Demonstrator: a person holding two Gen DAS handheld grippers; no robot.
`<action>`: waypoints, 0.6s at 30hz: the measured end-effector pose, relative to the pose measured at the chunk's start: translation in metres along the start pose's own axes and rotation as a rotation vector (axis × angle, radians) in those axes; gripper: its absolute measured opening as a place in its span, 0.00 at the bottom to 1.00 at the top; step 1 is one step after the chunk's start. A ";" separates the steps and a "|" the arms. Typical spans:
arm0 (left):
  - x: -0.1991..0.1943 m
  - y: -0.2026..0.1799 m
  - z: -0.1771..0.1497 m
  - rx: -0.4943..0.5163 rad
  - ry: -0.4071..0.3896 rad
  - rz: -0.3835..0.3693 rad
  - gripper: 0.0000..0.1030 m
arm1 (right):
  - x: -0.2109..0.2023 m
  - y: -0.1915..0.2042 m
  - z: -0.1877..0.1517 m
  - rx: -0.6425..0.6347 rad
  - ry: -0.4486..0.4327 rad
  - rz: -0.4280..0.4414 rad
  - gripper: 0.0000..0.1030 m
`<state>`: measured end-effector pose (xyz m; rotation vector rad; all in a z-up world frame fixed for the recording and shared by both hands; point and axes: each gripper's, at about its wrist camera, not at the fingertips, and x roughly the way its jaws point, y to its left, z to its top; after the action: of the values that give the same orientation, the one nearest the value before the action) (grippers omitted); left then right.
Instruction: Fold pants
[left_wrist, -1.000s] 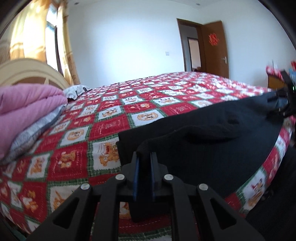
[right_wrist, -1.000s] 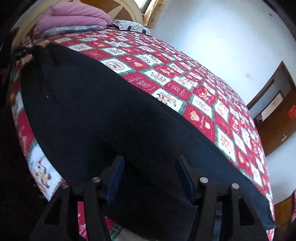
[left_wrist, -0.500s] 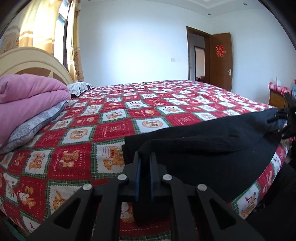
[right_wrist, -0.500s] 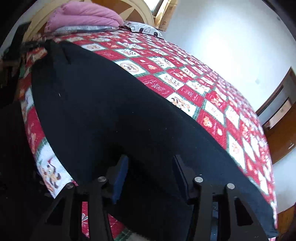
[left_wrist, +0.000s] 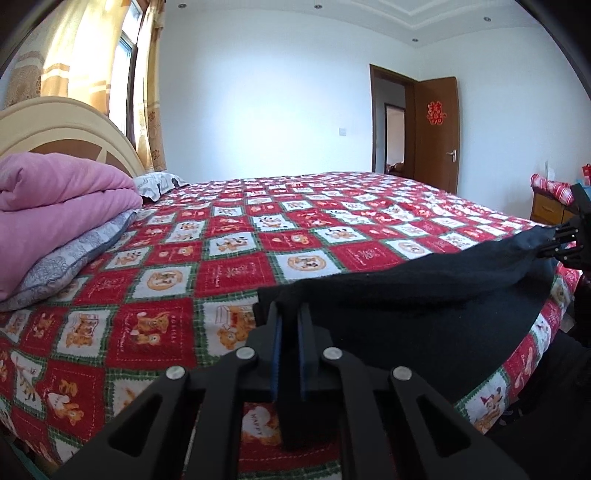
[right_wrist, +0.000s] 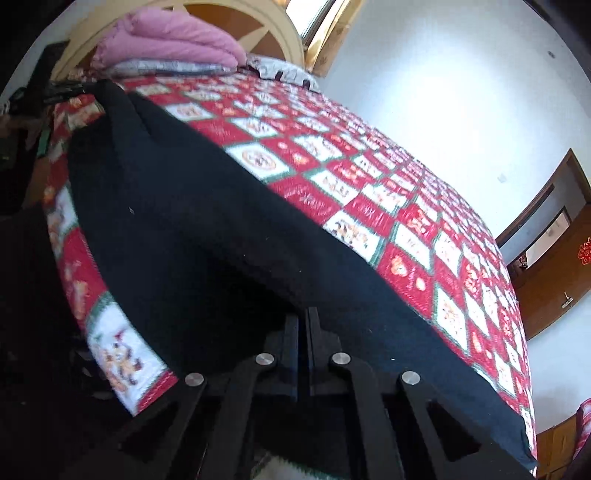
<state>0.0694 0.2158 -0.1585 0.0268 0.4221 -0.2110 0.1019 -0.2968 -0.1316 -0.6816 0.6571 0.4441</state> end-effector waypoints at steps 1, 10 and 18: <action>0.000 0.001 -0.002 -0.004 0.004 -0.006 0.08 | -0.005 0.002 -0.003 -0.009 0.000 0.007 0.02; 0.003 0.003 -0.036 0.022 0.077 -0.024 0.08 | 0.020 0.020 -0.026 -0.013 0.072 0.033 0.03; 0.007 0.005 -0.053 0.023 0.107 -0.019 0.08 | 0.023 0.020 -0.036 0.019 0.086 0.063 0.03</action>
<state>0.0553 0.2230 -0.2104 0.0569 0.5266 -0.2334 0.0923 -0.3042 -0.1768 -0.6659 0.7647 0.4679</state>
